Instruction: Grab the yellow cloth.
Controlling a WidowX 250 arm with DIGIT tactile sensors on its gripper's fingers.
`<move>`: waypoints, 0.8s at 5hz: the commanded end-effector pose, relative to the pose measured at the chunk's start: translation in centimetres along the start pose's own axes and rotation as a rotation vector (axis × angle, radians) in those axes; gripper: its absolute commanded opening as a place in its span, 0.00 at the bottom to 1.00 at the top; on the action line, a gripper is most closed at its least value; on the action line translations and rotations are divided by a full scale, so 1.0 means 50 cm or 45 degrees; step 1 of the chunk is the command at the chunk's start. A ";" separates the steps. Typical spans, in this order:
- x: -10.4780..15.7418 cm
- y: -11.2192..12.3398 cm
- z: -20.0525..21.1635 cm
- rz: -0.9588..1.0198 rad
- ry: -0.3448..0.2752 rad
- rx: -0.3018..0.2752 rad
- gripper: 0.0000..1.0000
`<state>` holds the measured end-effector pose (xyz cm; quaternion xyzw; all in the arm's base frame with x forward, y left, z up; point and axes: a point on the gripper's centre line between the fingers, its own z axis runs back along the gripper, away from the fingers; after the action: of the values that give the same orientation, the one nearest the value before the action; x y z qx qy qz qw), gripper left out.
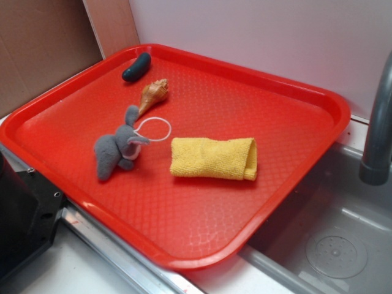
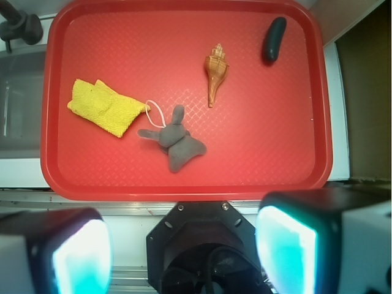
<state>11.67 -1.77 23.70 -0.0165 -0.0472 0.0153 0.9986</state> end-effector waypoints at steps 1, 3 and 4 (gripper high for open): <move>0.000 0.000 0.000 0.000 0.000 0.000 1.00; 0.037 -0.022 -0.034 -0.156 -0.073 0.060 1.00; 0.055 -0.050 -0.058 -0.322 -0.130 0.081 1.00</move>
<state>14.04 -5.83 20.51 -0.0316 -0.0756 -0.1063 0.9909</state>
